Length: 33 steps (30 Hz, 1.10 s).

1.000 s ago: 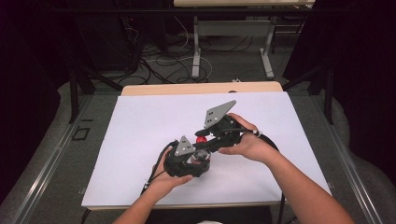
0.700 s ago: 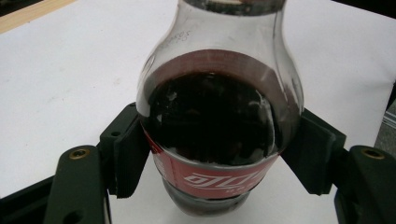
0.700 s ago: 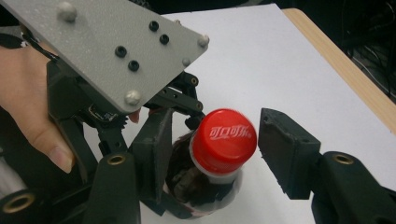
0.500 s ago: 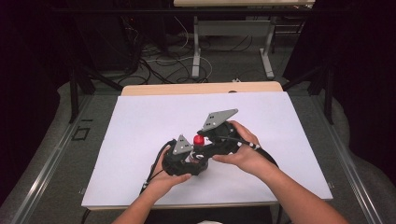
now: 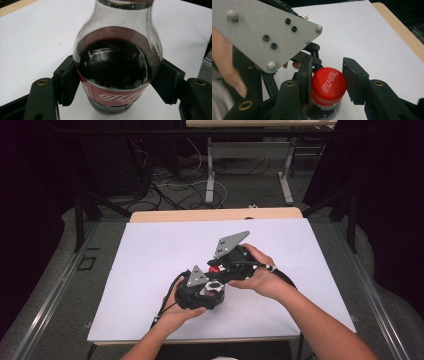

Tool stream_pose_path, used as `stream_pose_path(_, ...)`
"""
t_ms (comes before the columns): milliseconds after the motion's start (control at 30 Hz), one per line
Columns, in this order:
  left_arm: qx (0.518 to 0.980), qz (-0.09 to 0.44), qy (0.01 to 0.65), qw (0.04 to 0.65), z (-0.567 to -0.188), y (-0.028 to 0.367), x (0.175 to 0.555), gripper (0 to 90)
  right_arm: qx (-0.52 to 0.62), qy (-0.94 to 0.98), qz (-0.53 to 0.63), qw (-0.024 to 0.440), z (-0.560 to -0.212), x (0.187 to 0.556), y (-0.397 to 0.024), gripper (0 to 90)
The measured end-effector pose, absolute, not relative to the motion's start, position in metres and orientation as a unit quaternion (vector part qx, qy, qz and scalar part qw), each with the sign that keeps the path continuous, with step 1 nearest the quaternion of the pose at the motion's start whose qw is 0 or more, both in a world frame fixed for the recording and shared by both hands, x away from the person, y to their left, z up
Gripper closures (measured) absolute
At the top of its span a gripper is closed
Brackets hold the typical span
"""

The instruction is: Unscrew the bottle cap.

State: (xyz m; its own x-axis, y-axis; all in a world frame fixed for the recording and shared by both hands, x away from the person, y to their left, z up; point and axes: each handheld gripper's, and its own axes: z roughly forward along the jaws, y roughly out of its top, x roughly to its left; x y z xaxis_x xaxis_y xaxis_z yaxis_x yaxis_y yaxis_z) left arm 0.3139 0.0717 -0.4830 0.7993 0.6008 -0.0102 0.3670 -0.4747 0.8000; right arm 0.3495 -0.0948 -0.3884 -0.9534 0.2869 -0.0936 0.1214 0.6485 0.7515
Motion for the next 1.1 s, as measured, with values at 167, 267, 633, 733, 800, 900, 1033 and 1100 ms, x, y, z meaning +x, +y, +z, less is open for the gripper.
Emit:
stream_pose_path(167, 0.850, 0.132, 0.288, 0.421, -0.487, 0.071, 0.315, 30.6, 0.099, 0.905, 0.405, 0.080, -0.385, 0.356, -0.101, 61.3)
stream_pose_path(267, 0.849, 0.130, 0.287, 0.423, -0.487, 0.071, 0.315, 30.6, 0.089, 0.907, 0.402, 0.087, -0.386, 0.353, -0.099, 61.3)
stream_pose_path(633, 0.843, 0.134, 0.303, 0.424, -0.487, 0.076, 0.318, 30.5, 0.113, 0.897, 0.416, 0.095, -0.380, 0.353, -0.104, 61.2)
stream_pose_path(733, 0.840, 0.138, 0.308, 0.424, -0.486, 0.080, 0.319, 30.5, 0.120, 0.895, 0.418, 0.096, -0.379, 0.353, -0.107, 61.2)
stream_pose_path(800, 0.836, 0.142, 0.311, 0.428, -0.486, 0.082, 0.321, 30.5, 0.129, 0.893, 0.419, 0.100, -0.378, 0.352, -0.108, 61.2)
stream_pose_path(900, 0.835, 0.139, 0.316, 0.428, -0.484, 0.085, 0.323, 30.5, 0.138, 0.894, 0.415, 0.101, -0.377, 0.350, -0.112, 61.2)
stream_pose_path(1033, 0.830, 0.144, 0.326, 0.429, -0.483, 0.090, 0.324, 30.5, 0.152, 0.891, 0.414, 0.108, -0.376, 0.349, -0.116, 61.2)
stream_pose_path(1100, 0.828, 0.142, 0.329, 0.431, -0.482, 0.093, 0.325, 30.5, 0.164, 0.888, 0.414, 0.111, -0.377, 0.348, -0.118, 61.2)
